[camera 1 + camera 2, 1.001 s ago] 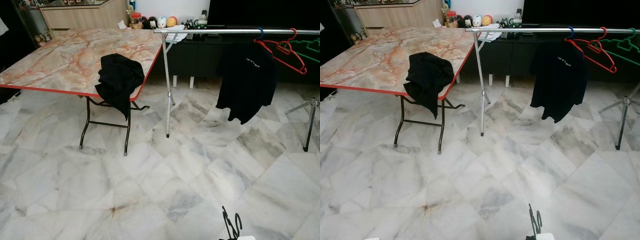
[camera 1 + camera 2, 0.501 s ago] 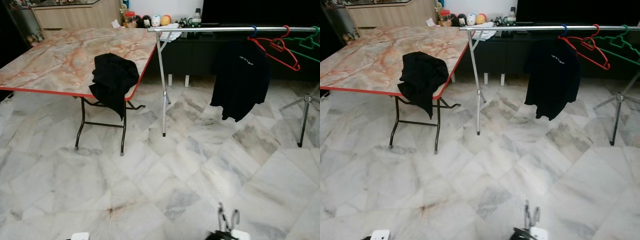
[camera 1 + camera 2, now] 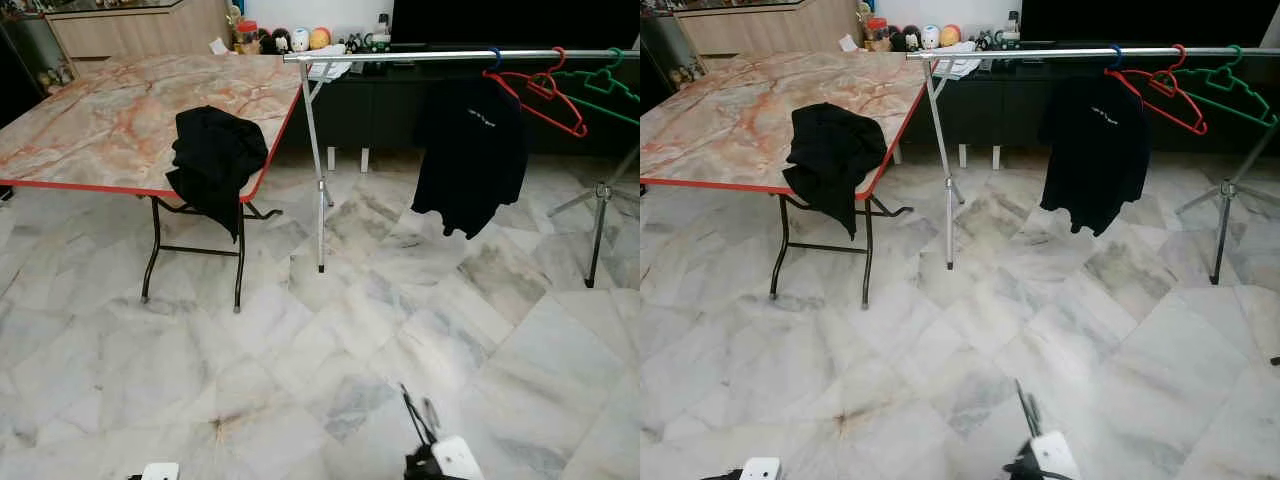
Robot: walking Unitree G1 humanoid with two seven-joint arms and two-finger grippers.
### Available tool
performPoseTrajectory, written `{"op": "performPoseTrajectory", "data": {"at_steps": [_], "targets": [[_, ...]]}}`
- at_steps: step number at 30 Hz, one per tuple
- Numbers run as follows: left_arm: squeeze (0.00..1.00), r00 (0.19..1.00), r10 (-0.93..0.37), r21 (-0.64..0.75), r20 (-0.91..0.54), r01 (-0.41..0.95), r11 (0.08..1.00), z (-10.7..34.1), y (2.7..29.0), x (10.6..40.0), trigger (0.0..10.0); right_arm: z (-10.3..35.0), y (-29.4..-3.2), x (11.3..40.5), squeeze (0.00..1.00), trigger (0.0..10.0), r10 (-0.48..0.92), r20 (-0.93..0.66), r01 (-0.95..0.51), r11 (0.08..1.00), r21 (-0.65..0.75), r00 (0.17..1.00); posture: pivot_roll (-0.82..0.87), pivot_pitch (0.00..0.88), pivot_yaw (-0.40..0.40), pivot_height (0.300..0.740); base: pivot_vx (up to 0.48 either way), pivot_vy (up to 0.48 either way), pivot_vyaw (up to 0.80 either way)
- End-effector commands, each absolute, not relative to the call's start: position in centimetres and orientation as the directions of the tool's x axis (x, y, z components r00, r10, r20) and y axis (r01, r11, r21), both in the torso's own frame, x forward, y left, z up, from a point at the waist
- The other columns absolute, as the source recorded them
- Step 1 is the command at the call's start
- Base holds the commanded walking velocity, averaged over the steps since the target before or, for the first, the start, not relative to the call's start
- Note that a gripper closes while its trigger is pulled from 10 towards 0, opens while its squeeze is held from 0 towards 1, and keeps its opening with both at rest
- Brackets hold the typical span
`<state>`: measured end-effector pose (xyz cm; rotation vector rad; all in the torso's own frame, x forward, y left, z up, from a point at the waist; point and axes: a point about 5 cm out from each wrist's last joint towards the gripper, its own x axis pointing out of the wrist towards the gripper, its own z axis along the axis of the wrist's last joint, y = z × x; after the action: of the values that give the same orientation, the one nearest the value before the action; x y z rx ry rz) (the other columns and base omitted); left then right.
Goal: Hang hanger
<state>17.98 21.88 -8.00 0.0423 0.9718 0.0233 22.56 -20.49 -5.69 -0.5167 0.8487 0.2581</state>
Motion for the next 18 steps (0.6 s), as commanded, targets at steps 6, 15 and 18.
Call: {"op": "performPoseTrajectory", "data": {"at_steps": [6,15,18], "targets": [[0.00,0.581,0.014,0.049,-0.813,0.045,0.998,-7.9,22.2,17.8,10.0,0.4,-19.3,28.9,0.00,10.0,0.349,-0.571,-0.546,0.810,-0.214,0.743,-0.03,0.131,0.057,0.740,0.000,0.000,0.00],[0.00,0.805,-0.094,0.001,-0.586,0.116,0.993,-3.5,20.4,24.9,10.0,5.1,-17.8,30.9,0.00,10.0,0.674,-0.448,-0.779,0.621,-0.089,0.588,-0.03,0.121,0.059,0.740,0.000,0.000,0.00],[0.00,0.834,-0.116,-0.011,-0.540,0.131,0.991,-2.6,20.1,25.9,10.0,5.6,-17.8,30.6,0.00,10.0,0.710,-0.479,-0.837,0.537,-0.105,0.516,-0.03,0.117,0.059,0.740,0.000,0.000,0.00]]}}
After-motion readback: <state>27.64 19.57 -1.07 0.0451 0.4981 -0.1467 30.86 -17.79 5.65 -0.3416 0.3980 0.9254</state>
